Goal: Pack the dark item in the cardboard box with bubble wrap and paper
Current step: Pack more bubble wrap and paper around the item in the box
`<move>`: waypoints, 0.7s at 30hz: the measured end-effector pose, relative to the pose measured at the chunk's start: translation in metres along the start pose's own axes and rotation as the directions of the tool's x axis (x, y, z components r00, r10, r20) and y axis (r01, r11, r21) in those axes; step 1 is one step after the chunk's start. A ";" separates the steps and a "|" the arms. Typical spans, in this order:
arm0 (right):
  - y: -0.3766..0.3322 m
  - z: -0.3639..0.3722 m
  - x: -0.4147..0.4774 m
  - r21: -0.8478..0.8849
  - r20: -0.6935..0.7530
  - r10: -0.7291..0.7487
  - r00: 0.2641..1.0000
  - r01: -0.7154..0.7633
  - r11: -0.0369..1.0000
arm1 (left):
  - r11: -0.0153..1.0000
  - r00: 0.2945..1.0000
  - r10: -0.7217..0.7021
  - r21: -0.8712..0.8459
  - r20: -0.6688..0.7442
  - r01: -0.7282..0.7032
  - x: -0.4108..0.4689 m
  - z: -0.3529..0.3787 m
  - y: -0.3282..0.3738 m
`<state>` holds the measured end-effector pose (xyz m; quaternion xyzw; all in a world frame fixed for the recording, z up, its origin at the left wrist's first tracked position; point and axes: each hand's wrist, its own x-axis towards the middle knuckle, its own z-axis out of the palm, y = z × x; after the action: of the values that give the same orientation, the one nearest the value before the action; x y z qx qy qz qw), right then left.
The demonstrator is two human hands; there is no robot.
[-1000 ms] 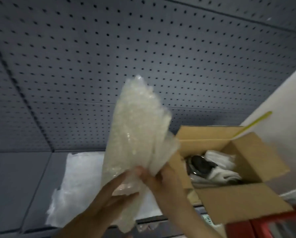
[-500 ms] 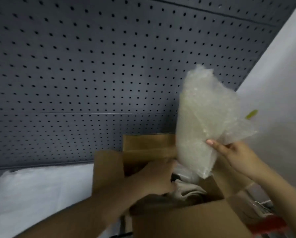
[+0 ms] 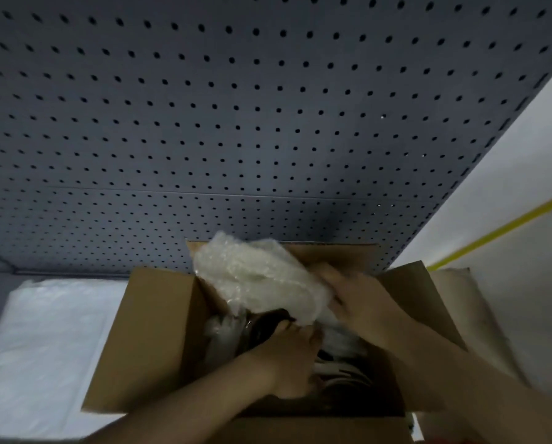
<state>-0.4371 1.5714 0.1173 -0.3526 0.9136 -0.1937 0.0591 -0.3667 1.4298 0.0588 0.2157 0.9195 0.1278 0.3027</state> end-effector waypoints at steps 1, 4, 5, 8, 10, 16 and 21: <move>-0.001 0.010 0.002 -0.046 0.008 -0.027 1.000 0.027 0.999 | 1.000 1.000 0.002 -0.010 0.000 -0.002 -0.002 0.001 -0.001; 0.001 0.023 0.010 -0.056 -0.026 -0.009 1.000 0.008 0.998 | 0.987 0.994 -0.022 -0.162 -0.108 0.004 -0.011 -0.004 -0.013; 0.005 0.022 0.013 -0.039 -0.049 0.004 0.999 -0.006 0.999 | 0.962 0.974 -0.111 -0.269 -0.200 0.054 -0.015 -0.005 -0.021; 0.006 0.025 0.012 -0.084 -0.073 0.047 0.996 -0.053 0.995 | 0.857 0.806 -0.461 -0.421 -0.372 0.297 -0.031 -0.007 -0.046; 0.006 0.029 0.014 -0.100 -0.073 0.062 0.995 -0.070 0.993 | 0.832 0.780 -0.528 -0.389 -0.336 0.395 -0.032 -0.004 -0.057; 0.008 0.032 0.030 -0.174 -0.050 0.088 0.995 -0.095 0.980 | 0.759 0.870 -0.485 -0.535 -0.084 0.371 -0.020 0.003 -0.061; -0.004 0.035 0.033 -0.304 0.007 0.104 0.995 -0.097 0.948 | 0.819 0.920 -0.388 -0.480 -0.063 0.313 -0.029 0.005 -0.060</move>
<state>-0.4502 1.5357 0.0874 -0.3126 0.9486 -0.0440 0.0244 -0.3618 1.3643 0.0481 -0.0464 0.9073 0.3010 0.2899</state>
